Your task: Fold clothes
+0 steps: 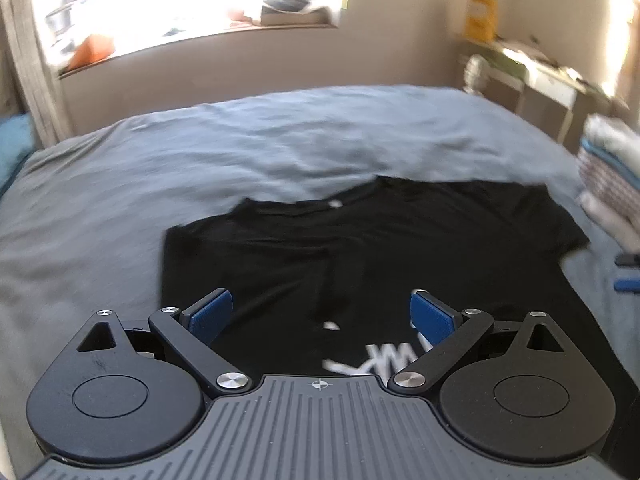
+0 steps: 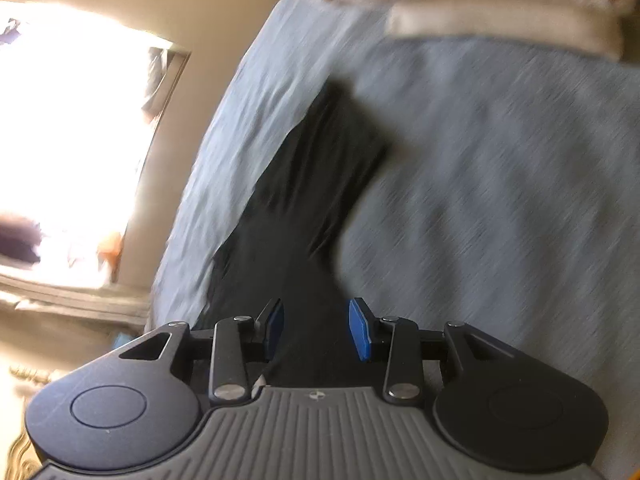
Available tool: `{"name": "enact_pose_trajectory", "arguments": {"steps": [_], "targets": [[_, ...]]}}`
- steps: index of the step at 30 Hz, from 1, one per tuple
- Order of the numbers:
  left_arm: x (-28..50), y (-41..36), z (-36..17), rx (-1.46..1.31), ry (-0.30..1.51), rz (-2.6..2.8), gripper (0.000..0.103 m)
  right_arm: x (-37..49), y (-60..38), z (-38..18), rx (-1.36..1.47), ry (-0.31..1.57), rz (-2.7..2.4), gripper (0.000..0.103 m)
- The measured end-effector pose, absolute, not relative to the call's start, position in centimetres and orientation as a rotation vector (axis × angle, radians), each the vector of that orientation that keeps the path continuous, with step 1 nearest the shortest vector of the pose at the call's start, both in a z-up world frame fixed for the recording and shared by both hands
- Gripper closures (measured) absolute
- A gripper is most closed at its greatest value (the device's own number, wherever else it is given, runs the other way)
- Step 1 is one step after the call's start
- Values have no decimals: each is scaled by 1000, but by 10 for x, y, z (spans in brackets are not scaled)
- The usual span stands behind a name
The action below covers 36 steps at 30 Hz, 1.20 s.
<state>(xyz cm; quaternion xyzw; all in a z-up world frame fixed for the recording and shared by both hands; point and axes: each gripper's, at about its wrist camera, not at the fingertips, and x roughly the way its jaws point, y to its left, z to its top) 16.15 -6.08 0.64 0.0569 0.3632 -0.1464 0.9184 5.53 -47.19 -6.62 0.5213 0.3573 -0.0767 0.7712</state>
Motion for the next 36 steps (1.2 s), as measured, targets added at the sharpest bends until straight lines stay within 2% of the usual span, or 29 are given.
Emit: {"name": "enact_pose_trajectory", "arguments": {"steps": [6, 10, 13, 14, 16, 19, 28, 36], "targets": [[161, -123, -6, 255, 724, -442, 8, 80, -505, -71, 1038, 771, -252, 65], [166, -162, -14, 202, 669, -523, 11, 115, -513, -53, 859, 804, -243, 65], [175, -200, -23, 152, 621, -585, 24, 140, -518, -34, 752, 817, -180, 65], [178, -215, -27, 149, 601, -597, 32, 148, -520, -29, 722, 822, -149, 64], [183, -244, -36, 170, 573, -633, 42, 162, -524, -17, 653, 832, -94, 61], [188, -285, -48, 217, 536, -697, 42, 179, -530, -12, 571, 833, -74, 54], [187, -360, -73, 318, 484, -840, 49, 249, -558, -32, 528, 919, -93, 53], [200, -397, -83, 318, 522, -889, 67, 289, -567, -61, 492, 955, -141, 53]]}}
